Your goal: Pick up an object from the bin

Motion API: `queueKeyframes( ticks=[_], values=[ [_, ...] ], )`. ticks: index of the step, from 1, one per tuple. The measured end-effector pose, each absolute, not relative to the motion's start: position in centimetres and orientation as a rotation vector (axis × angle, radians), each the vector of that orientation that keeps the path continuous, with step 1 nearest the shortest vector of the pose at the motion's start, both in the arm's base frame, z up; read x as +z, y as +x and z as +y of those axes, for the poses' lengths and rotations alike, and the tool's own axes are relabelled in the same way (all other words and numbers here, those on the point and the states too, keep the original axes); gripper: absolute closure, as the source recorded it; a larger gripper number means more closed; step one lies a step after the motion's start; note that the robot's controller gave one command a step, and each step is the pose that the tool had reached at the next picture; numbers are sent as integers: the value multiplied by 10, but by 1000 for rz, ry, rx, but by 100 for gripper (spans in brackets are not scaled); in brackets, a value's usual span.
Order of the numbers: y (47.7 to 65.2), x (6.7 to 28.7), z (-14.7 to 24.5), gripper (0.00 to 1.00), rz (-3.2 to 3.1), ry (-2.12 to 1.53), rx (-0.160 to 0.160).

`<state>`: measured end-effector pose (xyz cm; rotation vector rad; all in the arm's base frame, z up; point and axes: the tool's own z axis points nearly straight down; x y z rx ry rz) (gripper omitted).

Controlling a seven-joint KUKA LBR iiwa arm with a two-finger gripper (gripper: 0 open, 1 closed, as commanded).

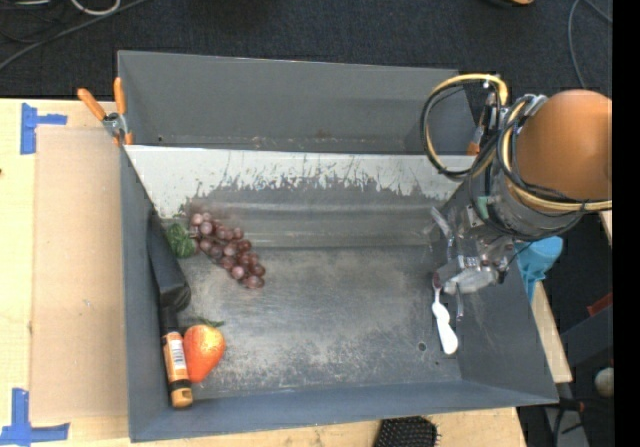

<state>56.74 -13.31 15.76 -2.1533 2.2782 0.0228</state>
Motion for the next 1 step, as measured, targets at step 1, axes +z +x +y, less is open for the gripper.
queueKeyframes(
  ticks=[1],
  values=[
    [568, 200, -133, 100, 2278, -2152, 20]
  ],
)
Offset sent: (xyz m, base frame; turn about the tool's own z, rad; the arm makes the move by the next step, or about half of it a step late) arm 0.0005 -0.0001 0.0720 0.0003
